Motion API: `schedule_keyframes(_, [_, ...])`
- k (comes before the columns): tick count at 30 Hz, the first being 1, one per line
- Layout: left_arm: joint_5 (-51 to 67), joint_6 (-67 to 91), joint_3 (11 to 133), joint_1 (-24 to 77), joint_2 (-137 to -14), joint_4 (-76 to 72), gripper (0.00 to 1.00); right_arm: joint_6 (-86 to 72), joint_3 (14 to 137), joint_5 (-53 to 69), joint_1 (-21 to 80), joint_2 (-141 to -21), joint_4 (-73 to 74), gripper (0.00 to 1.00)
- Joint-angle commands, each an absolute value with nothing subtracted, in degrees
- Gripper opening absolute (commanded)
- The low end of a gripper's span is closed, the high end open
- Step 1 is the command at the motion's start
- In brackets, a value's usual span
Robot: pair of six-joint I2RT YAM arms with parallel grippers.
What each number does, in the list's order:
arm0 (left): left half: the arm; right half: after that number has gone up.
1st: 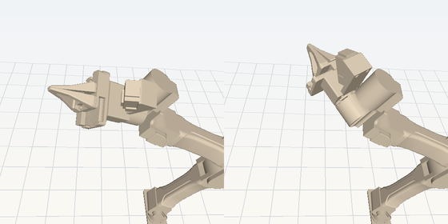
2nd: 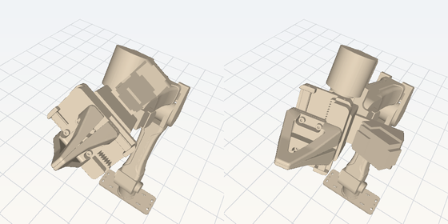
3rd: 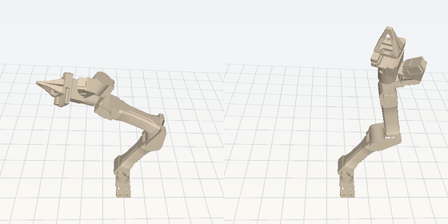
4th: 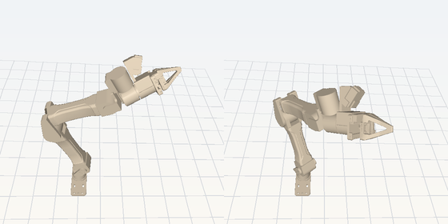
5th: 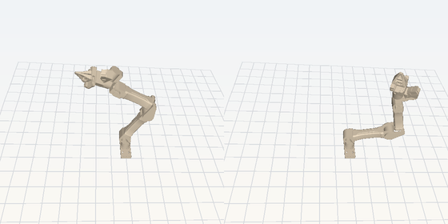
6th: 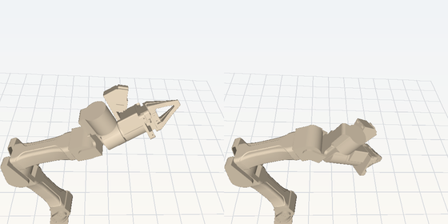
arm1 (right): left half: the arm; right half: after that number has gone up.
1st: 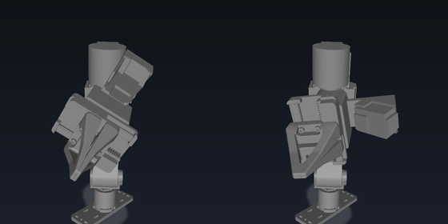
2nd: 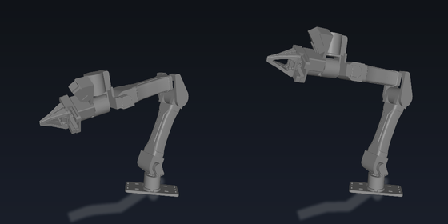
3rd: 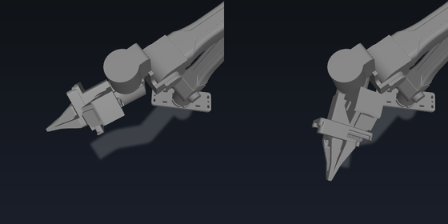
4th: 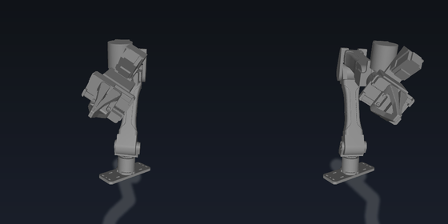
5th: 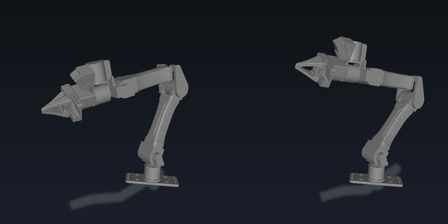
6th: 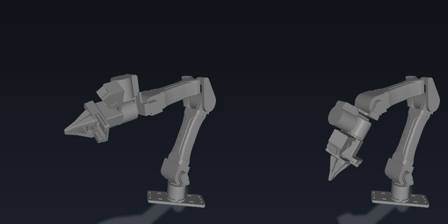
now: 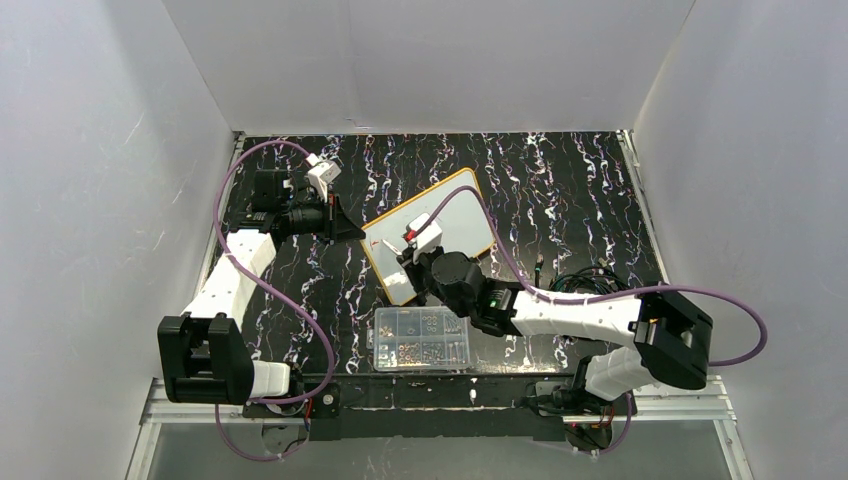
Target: Write a sentence on the whiteboard
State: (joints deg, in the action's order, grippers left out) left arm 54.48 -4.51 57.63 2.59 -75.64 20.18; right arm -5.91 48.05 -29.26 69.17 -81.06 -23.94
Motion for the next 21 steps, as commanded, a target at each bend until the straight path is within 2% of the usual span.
schedule_keyframes(1, [56.05, -5.26, 57.57, 2.64, -73.27, 21.80, 0.00, -4.45, 51.26, -30.61, 69.26, -82.14, -27.16, 0.01])
schedule_keyframes(21, [56.16, -5.24, 57.57, 2.66, -73.08, 21.80, 0.00, -6.39, 49.67, -31.01, 69.26, -82.51, -24.65, 0.01])
